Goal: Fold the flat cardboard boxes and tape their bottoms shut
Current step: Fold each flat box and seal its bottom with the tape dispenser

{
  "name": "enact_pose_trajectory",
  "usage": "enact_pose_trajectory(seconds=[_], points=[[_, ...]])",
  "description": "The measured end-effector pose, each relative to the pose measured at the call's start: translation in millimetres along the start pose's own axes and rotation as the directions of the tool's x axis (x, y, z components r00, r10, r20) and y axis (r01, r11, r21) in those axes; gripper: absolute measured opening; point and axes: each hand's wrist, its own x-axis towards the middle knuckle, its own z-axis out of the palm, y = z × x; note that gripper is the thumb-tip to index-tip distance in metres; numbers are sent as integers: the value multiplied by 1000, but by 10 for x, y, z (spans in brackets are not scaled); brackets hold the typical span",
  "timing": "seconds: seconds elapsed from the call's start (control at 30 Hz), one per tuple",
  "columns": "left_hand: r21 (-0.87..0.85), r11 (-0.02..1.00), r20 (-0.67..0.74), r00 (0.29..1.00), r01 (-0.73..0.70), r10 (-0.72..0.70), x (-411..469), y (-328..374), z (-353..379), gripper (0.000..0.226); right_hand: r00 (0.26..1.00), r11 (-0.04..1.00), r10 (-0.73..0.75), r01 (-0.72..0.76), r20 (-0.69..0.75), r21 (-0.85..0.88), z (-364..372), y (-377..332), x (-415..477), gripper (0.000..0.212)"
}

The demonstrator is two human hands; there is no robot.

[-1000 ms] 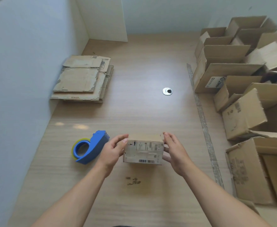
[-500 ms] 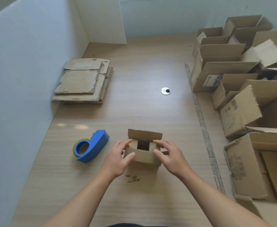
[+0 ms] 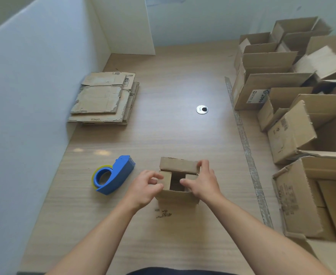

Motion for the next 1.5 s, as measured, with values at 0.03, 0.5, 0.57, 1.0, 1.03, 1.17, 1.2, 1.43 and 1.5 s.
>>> enact_pose_trajectory(seconds=[0.03,0.5,0.57,1.0,1.03,1.17,1.2,1.43,1.5], points=[[-27,1000,76,997,3,-1,-10,-22,-27,32,1000,1000,8,-8,12,-12,1,-11,9,54],[236,967,-119,990,97,-70,29,-48,206,67,892,918,-392,367,-223,-148,-31,714,-75,24],[202,974,-123,989,103,-79,16,-19,176,60,763,763,-602,463,-235,-450,-30,756,-47,31],[-355,925,-119,975,135,-188,-75,-261,118,41,820,594,-286,558,495,-580,-157,80,-230,47],[-354,926,-101,980,128,-174,-70,-277,108,41,826,537,-267,555,496,-635,-87,70,-287,45],[-383,915,-21,989,130,-149,-64,-361,50,42,883,707,-308,462,354,-536,160,9,-435,58],[-392,911,-3,990,128,-141,-61,-375,36,42,908,778,-303,410,288,-477,184,-7,-430,60],[-390,910,114,988,139,-102,-44,-449,-86,38,895,735,-260,427,364,-526,225,-32,-467,37],[-384,912,140,985,144,-97,-45,-460,-116,36,891,658,-222,437,397,-613,288,-64,-559,32]])
